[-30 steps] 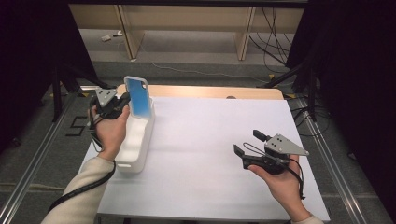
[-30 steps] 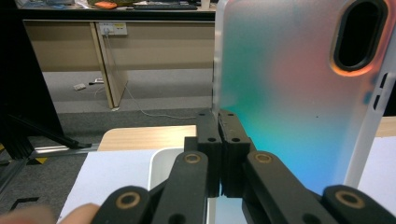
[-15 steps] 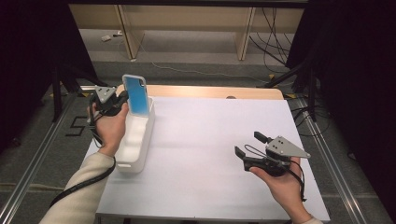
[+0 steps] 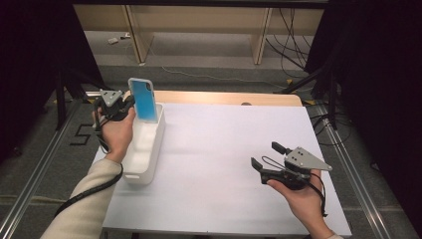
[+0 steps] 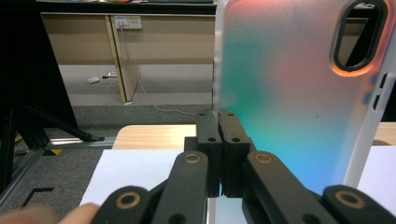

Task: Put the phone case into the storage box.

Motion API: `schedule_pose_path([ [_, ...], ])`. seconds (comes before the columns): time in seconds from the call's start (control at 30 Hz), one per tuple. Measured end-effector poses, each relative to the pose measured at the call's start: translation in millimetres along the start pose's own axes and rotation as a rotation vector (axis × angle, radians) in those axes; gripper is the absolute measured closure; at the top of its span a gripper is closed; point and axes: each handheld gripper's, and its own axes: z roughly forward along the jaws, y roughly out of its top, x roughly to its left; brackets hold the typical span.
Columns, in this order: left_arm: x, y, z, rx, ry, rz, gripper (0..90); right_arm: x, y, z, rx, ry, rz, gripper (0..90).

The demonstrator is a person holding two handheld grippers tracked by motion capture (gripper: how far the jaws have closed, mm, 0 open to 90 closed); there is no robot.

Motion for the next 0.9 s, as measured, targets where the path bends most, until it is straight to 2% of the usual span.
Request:
schedule_pose_path([
  [0.3,0.9,1.3,4.8,0.004,0.006,0.001,88.4,-0.2,-1.5,-1.3,0.001,0.002,0.001,15.5],
  [0.33,1.0,1.4,5.4,0.003,0.008,0.002,88.4,-0.1,-2.2,0.0,-0.014,0.013,0.013,15.5],
  [0.43,1.1,1.6,6.5,0.005,0.011,0.002,88.4,-0.9,-2.4,-1.6,0.006,0.001,0.004,15.5],
  [0.9,1.2,2.0,12.3,0.016,0.020,0.003,88.4,-0.8,-3.3,-3.8,0.012,0.004,0.006,15.5],
])
